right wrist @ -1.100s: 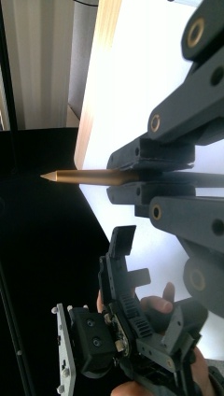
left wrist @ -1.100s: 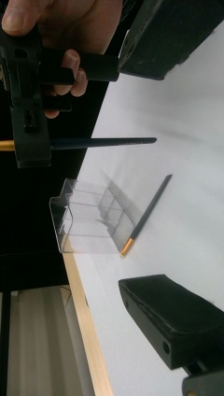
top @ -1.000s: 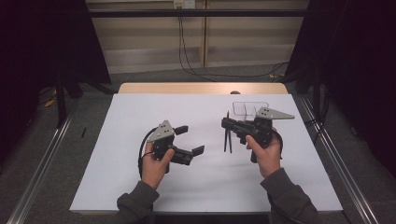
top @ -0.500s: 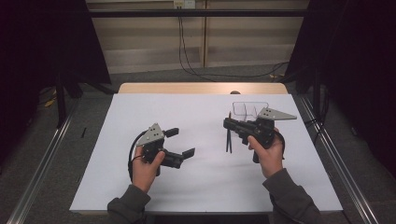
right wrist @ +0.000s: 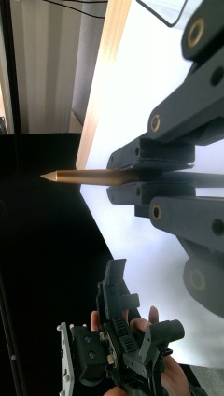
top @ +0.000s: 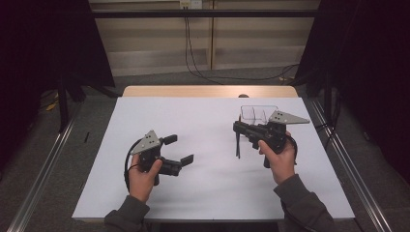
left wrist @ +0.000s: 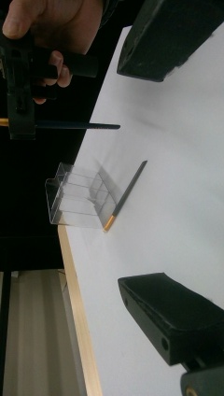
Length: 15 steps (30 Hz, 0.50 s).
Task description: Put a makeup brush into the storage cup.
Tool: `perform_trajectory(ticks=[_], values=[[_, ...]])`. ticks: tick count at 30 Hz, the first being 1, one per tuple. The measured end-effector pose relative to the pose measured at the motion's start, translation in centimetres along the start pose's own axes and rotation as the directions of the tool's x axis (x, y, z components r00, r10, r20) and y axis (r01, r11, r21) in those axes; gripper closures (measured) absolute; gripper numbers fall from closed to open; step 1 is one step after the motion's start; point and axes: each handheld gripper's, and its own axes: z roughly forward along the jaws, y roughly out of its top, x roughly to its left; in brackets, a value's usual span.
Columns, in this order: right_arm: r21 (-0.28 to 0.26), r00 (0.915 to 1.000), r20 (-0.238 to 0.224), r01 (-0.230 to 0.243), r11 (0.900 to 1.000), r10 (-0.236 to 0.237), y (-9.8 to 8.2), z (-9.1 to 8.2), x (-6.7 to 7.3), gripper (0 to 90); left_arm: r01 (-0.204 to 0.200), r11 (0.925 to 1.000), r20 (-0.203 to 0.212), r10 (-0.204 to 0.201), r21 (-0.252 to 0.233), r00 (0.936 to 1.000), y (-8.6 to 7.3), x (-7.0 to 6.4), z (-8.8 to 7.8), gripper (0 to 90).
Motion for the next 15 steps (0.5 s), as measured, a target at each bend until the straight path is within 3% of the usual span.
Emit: perform_trajectory(ticks=[6,8,11,15], values=[[0.001,0.9999,0.010,0.009,1.000,-0.009,0.22,-0.10,-0.08,83.8,-0.012,0.9997,-0.013,0.012,0.023,0.9998,0.01,-0.03,-0.08,1.0],[0.002,0.9998,0.012,0.015,1.000,-0.015,0.32,-0.16,-0.12,83.8,-0.012,0.9999,0.001,0.012,0.009,0.9999,-0.03,0.10,-0.08,1.0],[-0.001,0.9996,0.016,0.024,1.000,-0.024,0.59,-0.29,-0.22,83.8,-0.013,0.9998,-0.028,0.014,0.017,0.9995,-0.05,0.14,-0.22,1.0],[-0.008,0.9994,0.021,0.028,1.000,-0.027,0.93,-0.43,-0.45,83.8,-0.022,0.9994,-0.027,0.023,0.025,0.9994,-0.08,0.26,-0.28,1.0]])
